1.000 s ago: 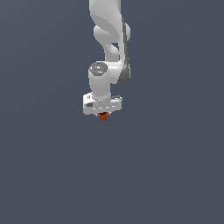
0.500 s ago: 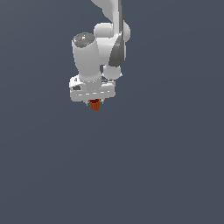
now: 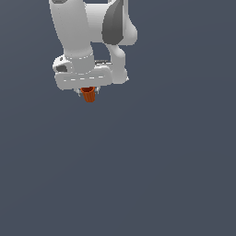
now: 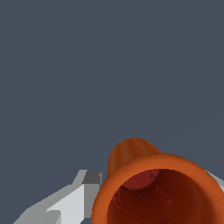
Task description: Pick up the object and move it to a goal position.
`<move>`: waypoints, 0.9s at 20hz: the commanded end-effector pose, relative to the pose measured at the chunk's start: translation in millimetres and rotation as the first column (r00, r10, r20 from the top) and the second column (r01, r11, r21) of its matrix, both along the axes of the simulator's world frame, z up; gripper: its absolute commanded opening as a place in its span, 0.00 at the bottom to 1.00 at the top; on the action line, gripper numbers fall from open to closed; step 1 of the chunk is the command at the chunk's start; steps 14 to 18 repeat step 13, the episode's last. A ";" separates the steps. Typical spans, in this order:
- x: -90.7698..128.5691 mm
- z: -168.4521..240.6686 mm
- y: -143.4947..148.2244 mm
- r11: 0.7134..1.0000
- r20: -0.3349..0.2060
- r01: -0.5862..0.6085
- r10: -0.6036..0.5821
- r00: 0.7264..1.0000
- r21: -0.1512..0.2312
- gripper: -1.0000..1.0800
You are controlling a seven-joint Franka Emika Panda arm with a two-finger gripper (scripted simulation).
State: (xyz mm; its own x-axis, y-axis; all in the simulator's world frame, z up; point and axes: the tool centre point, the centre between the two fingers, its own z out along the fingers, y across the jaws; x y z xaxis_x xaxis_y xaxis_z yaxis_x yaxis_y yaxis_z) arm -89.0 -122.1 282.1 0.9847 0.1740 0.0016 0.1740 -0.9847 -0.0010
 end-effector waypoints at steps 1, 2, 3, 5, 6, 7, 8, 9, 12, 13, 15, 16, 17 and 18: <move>0.1 17.8 -6.8 1.000 -0.001 -0.001 0.001 1.000 0.000 0.00; 0.4 23.6 -9.1 1.000 -0.001 -0.001 0.001 1.000 0.000 0.00; 0.6 28.8 -11.2 1.000 -0.001 -0.001 0.001 1.000 0.000 0.00; 1.2 37.8 -14.7 1.000 -0.001 0.000 0.000 1.000 -0.001 0.00; 1.5 41.5 -16.3 1.000 -0.001 0.000 0.000 1.000 -0.001 0.00; 1.8 44.7 -17.6 1.000 -0.001 0.000 0.000 1.000 -0.001 0.00; 2.1 47.3 -18.7 1.000 -0.001 0.000 0.000 1.000 -0.001 0.00; 2.4 49.5 -19.5 1.000 -0.001 0.000 0.000 1.000 -0.001 0.00; 2.8 53.1 -21.1 1.000 -0.001 0.000 0.000 1.000 -0.001 0.00; 2.9 53.3 -21.2 1.000 -0.001 0.000 0.000 1.000 -0.001 0.00; 2.9 53.3 -21.2 1.000 -0.001 0.000 0.000 1.000 -0.001 0.00; 2.9 53.3 -21.2 1.000 -0.001 0.000 0.000 1.000 -0.001 0.00; 2.9 53.3 -21.2 1.000 -0.001 0.000 0.000 1.000 -0.001 0.00; 2.9 53.3 -21.2 1.000 -0.001 0.000 0.000 1.000 -0.001 0.00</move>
